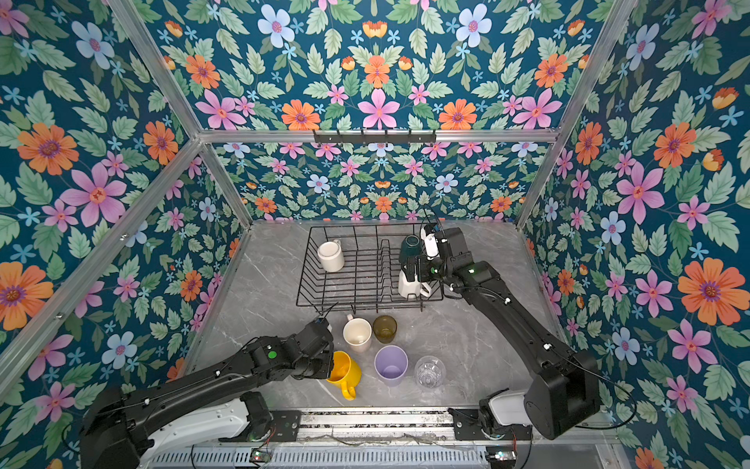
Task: Load cups into a dish rack
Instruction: Pick up the cup from the bottom-center of the table, then place the cup upside down at the dish rack.
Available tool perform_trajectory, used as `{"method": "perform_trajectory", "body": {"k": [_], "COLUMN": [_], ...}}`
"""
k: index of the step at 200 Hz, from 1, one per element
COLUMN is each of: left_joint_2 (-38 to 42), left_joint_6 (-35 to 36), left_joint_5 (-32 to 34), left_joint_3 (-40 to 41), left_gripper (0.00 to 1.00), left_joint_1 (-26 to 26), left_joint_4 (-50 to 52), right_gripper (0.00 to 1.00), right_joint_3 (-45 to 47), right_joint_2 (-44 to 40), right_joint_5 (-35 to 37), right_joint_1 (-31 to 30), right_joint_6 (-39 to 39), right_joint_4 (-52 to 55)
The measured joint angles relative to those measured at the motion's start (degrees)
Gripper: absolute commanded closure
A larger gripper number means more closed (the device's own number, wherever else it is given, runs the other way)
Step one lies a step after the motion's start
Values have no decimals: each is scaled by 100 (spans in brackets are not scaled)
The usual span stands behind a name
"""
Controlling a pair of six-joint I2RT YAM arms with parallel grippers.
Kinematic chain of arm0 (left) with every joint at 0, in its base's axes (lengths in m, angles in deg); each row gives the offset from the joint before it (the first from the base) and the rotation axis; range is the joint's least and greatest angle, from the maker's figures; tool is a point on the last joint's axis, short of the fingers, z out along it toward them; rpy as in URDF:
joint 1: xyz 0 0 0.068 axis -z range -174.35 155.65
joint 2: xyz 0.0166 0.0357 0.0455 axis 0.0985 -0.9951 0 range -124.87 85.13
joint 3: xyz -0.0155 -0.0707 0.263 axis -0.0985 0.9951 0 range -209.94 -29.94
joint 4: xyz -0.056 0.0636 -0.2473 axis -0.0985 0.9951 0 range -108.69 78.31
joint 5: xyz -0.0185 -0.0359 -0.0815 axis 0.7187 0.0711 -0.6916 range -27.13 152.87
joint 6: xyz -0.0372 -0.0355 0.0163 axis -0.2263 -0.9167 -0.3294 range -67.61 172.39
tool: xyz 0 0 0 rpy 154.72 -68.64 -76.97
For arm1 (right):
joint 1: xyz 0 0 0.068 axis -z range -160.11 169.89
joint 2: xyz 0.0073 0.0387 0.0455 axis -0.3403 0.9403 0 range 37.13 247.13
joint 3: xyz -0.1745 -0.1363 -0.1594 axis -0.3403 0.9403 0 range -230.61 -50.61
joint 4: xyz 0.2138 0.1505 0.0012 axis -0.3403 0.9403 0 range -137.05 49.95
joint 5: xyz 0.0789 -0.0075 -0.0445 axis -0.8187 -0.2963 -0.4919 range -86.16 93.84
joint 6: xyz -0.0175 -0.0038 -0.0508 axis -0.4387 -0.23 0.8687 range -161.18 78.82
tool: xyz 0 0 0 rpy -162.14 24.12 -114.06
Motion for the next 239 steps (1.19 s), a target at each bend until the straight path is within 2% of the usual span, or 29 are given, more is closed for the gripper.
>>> {"method": "perform_trajectory", "body": {"k": [15, 63, 96, 127, 163, 201, 239], "left_joint_2": [31, 267, 885, 1572, 1613, 1725, 1908], "left_joint_6": [-39, -42, 87, 345, 734, 1220, 1908], "left_joint_5": [39, 155, 520, 1239, 1845, 2109, 2190], "left_joint_3": [-13, -190, -704, -1419, -2046, -2103, -1843], "left_gripper": [100, 100, 100, 100, 100, 100, 100], "left_joint_1": [0, 0, 11, 9, -2, -2, -7], "left_joint_4": [9, 271, 728, 859, 949, 804, -232], "right_gripper": [1, 1, 2, 2, 2, 2, 2], "right_joint_3": [22, 31, 17, 2, -22, -4, 26], "right_joint_2": [0, 2, -87, -369, -623, -752, -748], "right_joint_5": [-24, -116, -308, -739, -1215, -1869, -2881], "right_joint_1": [0, 2, 13, 17, 17, 15, 13], "right_joint_6": [0, 0, -66, -94, -210, -328, -575], "right_joint_4": [-2, -2, -4, -179, -358, -621, -1108]}}
